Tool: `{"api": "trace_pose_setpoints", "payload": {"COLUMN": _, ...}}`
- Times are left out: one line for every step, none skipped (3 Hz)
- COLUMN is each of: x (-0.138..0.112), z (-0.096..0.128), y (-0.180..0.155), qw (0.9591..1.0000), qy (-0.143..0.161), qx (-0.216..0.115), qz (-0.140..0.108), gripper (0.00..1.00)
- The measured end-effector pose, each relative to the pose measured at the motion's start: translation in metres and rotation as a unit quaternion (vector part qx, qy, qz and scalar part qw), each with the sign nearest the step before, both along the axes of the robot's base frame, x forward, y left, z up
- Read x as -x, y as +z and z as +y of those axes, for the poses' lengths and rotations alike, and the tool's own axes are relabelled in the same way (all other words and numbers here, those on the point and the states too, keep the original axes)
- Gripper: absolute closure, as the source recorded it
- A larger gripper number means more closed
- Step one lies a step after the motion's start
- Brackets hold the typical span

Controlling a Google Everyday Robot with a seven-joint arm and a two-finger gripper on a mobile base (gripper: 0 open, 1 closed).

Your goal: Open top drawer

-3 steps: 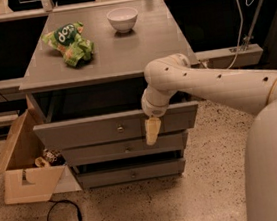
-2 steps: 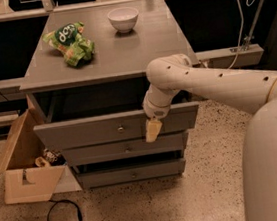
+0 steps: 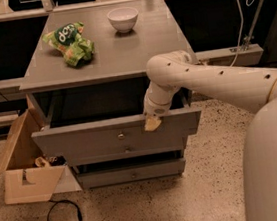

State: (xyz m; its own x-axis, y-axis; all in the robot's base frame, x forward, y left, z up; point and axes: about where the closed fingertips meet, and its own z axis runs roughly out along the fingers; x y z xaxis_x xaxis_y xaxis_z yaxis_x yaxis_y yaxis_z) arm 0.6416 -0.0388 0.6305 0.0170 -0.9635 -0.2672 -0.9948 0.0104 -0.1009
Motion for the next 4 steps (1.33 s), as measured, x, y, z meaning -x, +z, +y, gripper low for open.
{"api": "trace_pose_setpoints", "payload": {"x": 0.0, "z": 0.0, "y": 0.004, "qw": 1.0, "qy": 0.0, "qx": 0.0, "qz": 0.0, "gripper": 0.95}}
{"api": "trace_pose_setpoints", "payload": {"x": 0.016, "z": -0.004, "y": 0.007, "qw": 0.9999, "qy": -0.016, "qx": -0.002, "qz": -0.006, "gripper": 1.0}}
{"api": "trace_pose_setpoints", "payload": {"x": 0.015, "z": -0.003, "y": 0.005, "qw": 0.9999, "qy": -0.016, "qx": -0.002, "qz": -0.006, "gripper": 0.74}}
{"api": "trace_pose_setpoints", "payload": {"x": 0.015, "z": -0.003, "y": 0.005, "qw": 0.9999, "qy": -0.016, "qx": -0.002, "qz": -0.006, "gripper": 0.51}}
